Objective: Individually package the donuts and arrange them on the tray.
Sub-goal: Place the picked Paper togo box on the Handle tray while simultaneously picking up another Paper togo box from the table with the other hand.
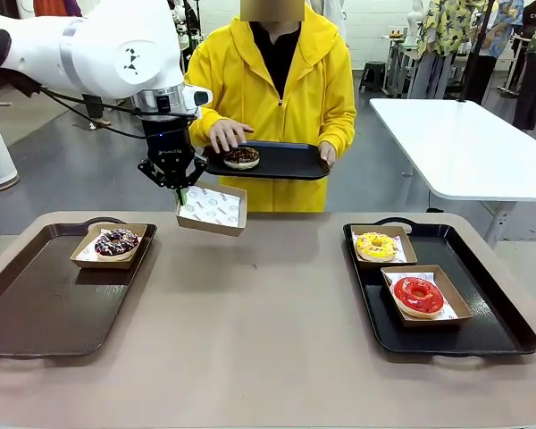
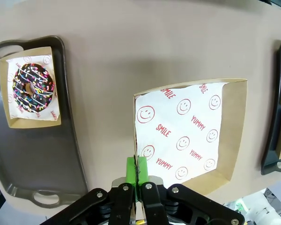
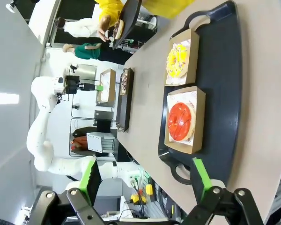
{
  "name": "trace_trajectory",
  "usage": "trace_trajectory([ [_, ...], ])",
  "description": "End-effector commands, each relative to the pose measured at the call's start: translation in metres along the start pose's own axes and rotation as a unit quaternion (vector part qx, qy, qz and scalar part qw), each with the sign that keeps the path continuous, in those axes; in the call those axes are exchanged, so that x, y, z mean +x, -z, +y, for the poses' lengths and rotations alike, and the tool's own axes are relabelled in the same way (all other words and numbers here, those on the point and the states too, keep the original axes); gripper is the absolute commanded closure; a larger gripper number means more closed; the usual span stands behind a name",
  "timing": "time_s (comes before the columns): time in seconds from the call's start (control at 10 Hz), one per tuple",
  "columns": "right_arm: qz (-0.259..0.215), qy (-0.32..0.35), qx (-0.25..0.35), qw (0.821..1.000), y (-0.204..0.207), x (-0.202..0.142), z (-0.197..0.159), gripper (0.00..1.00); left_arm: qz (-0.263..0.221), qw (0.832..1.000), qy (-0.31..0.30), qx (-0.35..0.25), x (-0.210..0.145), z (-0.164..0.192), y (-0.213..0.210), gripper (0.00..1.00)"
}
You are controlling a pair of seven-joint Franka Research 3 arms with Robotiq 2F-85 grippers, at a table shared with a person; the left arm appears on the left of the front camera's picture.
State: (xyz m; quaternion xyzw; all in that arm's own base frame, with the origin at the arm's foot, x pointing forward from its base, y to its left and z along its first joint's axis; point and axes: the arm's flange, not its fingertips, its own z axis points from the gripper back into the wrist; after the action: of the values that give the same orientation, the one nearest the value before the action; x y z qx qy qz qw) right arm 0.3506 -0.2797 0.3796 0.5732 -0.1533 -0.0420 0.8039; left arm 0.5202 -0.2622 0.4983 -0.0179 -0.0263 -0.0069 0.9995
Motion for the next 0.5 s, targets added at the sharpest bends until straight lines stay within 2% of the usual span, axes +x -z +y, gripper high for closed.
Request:
trace_trajectory([
  [0.0,0.008,-0.010,-0.007,1.000,-0.003,0.003,0.004,0.00,0.012,1.000,0.000,0.016,0.020,-0.009,-0.002,1.00],
  [0.2,0.014,-0.017,-0.019,1.000,0.003,0.000,0.007,0.00,0.014,1.000,0.011,0.026,0.029,-0.010,0.003,1.00],
  [0.4,0.004,-0.002,-0.004,1.000,0.000,0.001,0.000,0.00,0.005,1.000,0.020,0.024,0.021,0.000,0.012,1.00],
])
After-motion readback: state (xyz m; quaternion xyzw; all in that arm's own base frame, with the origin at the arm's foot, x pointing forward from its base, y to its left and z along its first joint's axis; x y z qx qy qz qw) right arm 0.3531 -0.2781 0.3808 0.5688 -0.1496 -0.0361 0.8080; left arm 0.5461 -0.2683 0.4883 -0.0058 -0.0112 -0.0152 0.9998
